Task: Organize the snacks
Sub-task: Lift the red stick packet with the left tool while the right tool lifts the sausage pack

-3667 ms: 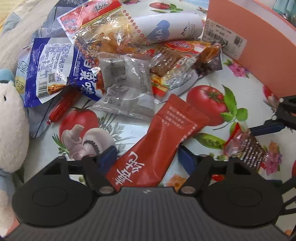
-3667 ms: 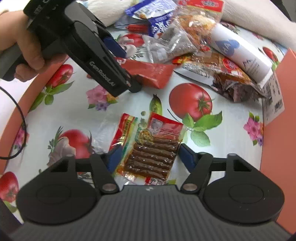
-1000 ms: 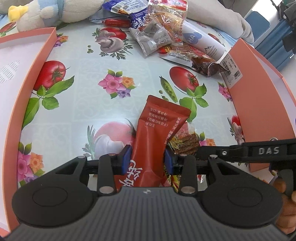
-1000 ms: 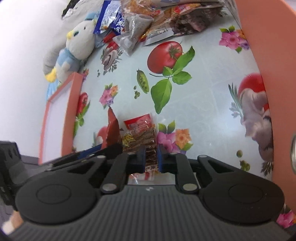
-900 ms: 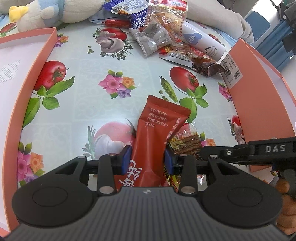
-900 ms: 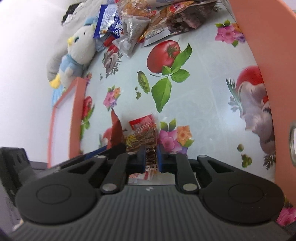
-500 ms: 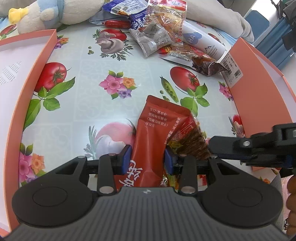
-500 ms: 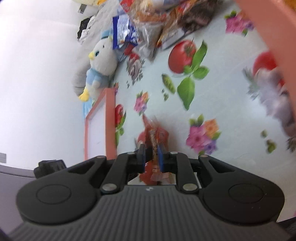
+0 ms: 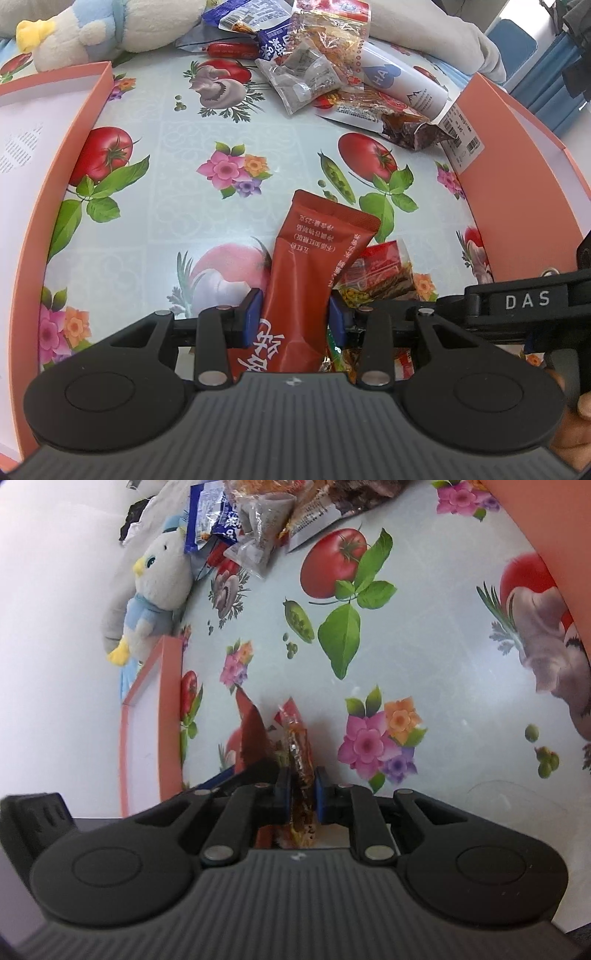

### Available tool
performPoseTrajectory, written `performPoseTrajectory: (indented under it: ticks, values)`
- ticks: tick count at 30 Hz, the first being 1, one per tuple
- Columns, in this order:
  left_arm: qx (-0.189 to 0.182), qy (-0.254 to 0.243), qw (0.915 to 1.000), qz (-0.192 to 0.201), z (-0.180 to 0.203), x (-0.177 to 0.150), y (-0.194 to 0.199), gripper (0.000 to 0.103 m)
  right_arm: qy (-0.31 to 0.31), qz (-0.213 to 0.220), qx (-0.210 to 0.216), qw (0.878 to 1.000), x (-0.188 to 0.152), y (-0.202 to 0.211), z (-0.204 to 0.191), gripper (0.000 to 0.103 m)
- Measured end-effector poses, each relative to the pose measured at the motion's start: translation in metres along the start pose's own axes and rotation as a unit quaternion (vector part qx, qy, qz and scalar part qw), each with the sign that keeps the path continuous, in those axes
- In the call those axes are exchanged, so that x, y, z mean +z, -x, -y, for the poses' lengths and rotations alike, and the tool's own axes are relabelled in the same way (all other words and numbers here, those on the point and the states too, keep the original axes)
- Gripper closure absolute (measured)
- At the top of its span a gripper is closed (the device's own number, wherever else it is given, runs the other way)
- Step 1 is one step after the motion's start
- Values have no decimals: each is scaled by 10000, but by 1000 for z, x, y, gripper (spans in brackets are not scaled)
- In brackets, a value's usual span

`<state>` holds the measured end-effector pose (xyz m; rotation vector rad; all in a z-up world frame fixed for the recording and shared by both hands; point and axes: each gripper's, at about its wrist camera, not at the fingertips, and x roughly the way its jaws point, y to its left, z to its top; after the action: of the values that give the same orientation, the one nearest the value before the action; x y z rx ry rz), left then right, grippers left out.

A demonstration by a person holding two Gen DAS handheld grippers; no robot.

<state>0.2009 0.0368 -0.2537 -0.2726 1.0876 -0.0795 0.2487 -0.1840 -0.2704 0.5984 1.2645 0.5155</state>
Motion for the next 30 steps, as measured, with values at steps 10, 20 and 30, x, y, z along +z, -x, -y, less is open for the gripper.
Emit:
performPoseTrajectory:
  ticks: [10,20,30]
  values:
    - [100,135,9999,2,-1,-3,9,62,931,514,-832,9908,-5,30,-25,92]
    - [142,197,9996,149,10,4,39,62,1496,939,-1382,9745,-13,53,-49,92]
    - [54,133,9982,585,30,37,94,62,2018,1586,-1480,9551,-12,100,-90,92]
